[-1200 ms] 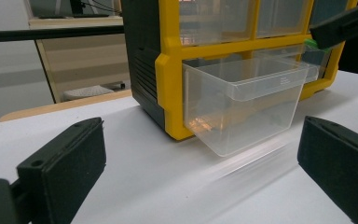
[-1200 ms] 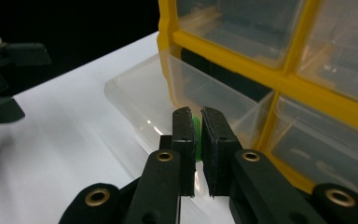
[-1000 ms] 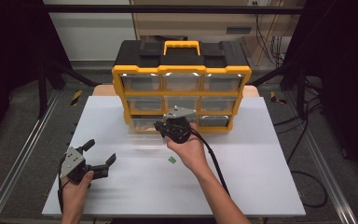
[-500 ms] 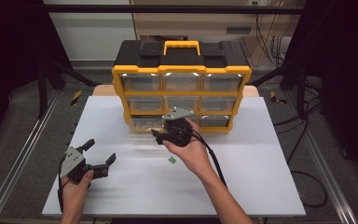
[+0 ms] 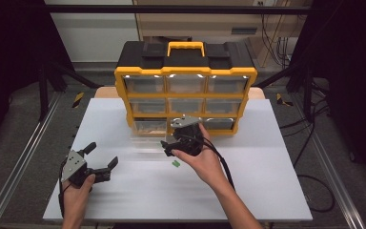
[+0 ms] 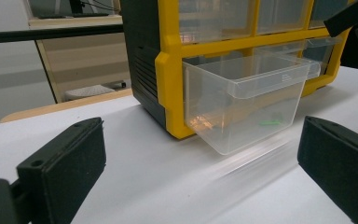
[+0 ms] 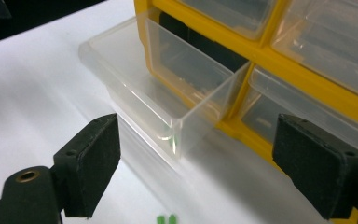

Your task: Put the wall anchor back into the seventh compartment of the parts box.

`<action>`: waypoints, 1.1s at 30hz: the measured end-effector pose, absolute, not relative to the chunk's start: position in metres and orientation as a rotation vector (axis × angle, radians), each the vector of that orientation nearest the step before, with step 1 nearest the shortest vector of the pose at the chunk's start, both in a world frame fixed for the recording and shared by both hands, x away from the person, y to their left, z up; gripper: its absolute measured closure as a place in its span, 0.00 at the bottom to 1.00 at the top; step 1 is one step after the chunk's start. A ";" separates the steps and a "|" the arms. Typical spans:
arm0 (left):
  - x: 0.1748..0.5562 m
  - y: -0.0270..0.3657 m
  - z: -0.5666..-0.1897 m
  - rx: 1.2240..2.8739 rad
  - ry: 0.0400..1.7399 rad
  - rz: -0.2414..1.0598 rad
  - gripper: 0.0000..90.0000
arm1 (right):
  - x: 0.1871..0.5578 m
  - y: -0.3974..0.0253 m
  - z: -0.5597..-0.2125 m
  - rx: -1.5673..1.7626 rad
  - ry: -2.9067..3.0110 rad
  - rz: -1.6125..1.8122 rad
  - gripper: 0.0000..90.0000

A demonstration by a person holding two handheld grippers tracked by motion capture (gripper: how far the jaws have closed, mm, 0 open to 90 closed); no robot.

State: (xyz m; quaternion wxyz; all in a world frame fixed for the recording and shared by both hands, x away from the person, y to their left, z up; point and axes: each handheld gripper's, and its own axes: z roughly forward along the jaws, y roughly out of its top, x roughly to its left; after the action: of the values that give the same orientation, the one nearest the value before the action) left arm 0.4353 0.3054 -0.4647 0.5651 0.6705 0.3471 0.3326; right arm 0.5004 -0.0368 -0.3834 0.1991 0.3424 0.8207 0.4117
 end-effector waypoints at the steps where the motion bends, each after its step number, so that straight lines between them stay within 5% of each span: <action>1: 0.435 0.305 -0.465 1.577 0.816 0.783 0.01 | 0.500 -0.037 -0.384 0.964 2.298 1.142 0.17; 33: 0.435 0.306 -0.465 1.581 0.815 0.786 0.01 | 0.487 -0.050 -0.436 1.021 2.431 0.997 0.18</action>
State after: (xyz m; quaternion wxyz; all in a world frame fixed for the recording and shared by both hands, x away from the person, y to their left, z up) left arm 0.4353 0.3058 -0.4647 0.5633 0.6716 0.3465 0.3340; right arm 0.4867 -0.0502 -0.4356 0.1607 0.3575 0.8512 0.3490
